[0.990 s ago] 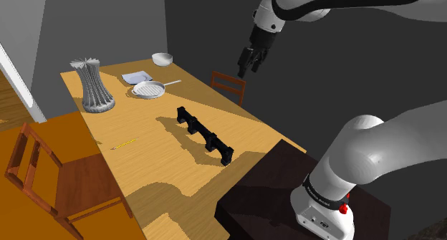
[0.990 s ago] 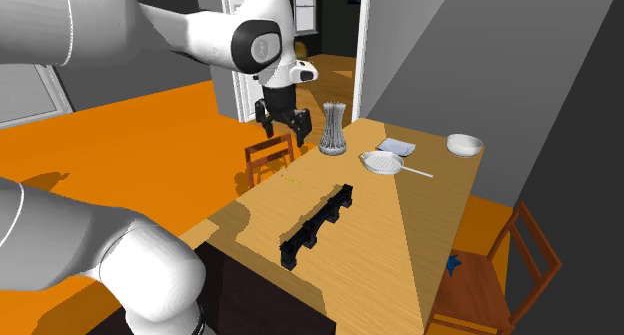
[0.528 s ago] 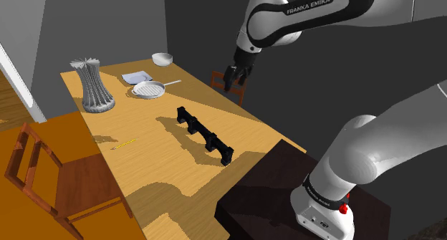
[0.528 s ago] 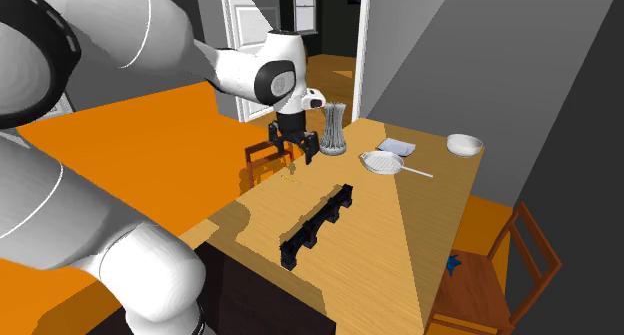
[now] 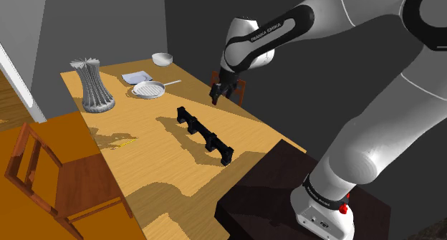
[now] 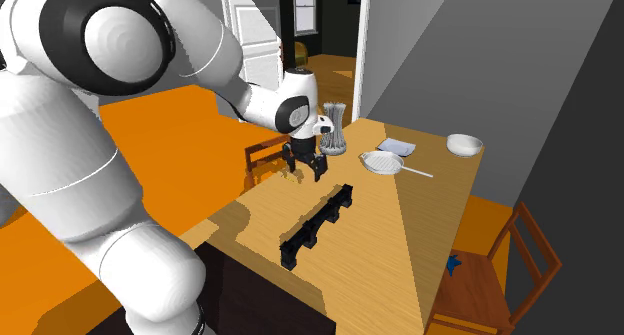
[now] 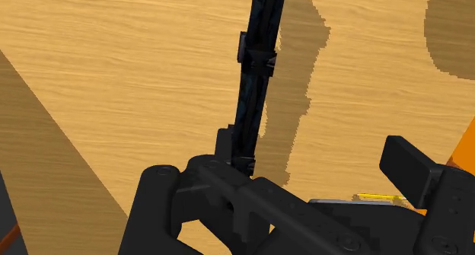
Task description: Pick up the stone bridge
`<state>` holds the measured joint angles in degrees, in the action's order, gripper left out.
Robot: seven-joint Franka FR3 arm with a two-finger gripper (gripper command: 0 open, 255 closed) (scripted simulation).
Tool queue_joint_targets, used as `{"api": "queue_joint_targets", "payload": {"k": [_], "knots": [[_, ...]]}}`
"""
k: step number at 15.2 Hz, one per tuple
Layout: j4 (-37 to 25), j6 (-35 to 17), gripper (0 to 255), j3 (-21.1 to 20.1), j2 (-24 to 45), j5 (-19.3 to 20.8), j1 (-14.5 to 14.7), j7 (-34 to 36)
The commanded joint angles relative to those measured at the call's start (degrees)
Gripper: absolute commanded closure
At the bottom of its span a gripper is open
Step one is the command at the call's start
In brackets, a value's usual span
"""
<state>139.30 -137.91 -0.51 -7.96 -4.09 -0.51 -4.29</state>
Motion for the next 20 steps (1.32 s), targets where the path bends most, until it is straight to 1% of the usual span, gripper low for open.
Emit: {"api": "queue_joint_targets", "payload": {"k": [1,5,9,13,17,20], "knots": [[-1.27,-3.05,0,-0.01,4.57,-0.04,-0.04,0.21],[-4.87,-7.98,0,-0.1,13.68,-0.04,0.06,0.94],[-9.59,-11.83,0,-0.05,22.86,-0.01,0.24,1.66],[-15.38,-14.57,0,0.14,32.0,-0.02,0.46,2.35],[-22.26,-16.18,0,0.34,41.1,-0.06,0.65,3.01],[-23.48,-17.29,0,0.3,43.5,-0.13,0.62,3.0]]}}
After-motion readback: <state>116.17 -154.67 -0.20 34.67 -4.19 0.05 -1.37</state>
